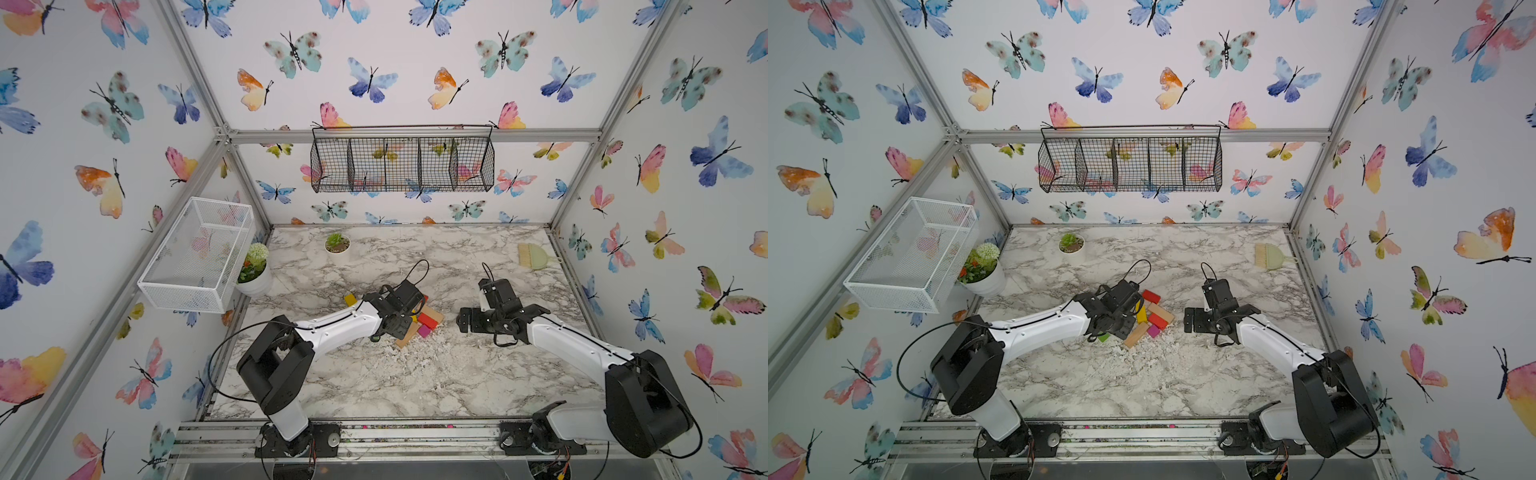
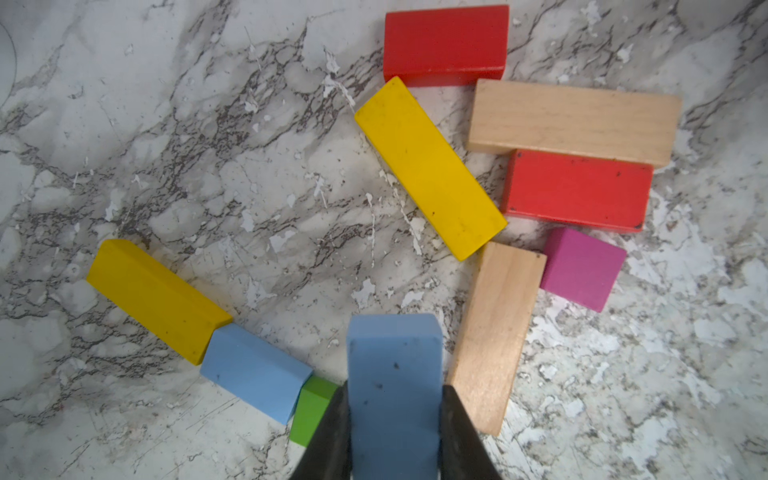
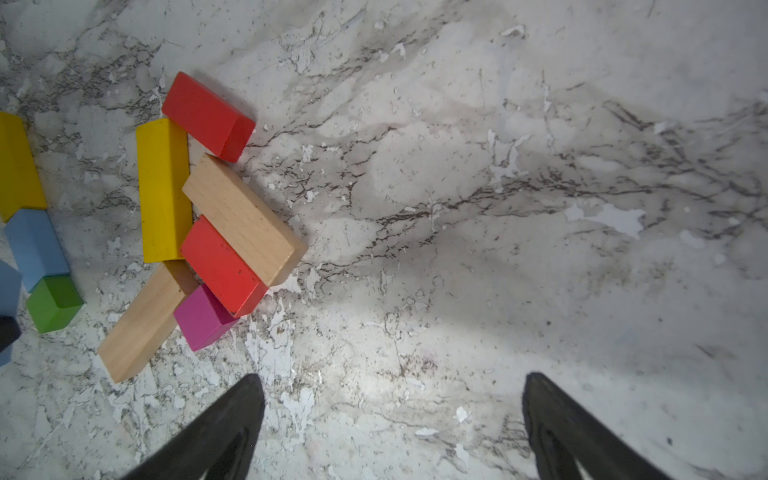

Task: Assemble the letter v with building blocks
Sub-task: Place the building block at the center of the board.

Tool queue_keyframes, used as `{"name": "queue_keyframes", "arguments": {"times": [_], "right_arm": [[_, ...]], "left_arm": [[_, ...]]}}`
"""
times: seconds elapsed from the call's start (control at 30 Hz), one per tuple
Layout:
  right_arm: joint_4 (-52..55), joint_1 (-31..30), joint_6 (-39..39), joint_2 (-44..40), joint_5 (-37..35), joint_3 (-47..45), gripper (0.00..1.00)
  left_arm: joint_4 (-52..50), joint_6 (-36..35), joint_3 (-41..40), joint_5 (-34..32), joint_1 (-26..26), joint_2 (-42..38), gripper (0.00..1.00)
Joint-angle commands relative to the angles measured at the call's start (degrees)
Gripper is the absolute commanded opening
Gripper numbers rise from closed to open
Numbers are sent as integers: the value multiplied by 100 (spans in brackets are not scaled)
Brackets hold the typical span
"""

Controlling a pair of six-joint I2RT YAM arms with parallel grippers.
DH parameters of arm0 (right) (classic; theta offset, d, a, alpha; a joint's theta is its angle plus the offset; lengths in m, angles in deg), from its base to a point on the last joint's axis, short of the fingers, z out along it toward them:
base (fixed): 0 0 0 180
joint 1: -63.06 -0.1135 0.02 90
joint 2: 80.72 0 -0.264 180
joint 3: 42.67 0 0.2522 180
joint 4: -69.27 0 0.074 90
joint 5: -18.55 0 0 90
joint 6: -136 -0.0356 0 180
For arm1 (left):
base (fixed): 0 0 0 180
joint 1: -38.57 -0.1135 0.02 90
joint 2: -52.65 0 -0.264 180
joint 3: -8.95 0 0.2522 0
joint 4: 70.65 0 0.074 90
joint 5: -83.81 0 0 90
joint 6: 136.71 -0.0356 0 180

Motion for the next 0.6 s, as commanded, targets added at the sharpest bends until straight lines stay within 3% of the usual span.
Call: {"name": "queue_keyframes", "arguments": {"times": [0.0,0.57], "right_arm": [[-93,25,37,27,119,-42,98],[-125,23,37,62,182,-50,98]], "left_arm": [[178,-128,66,-153,-64,274,21],[629,-290,-179,-213,-462,620,23]]}}
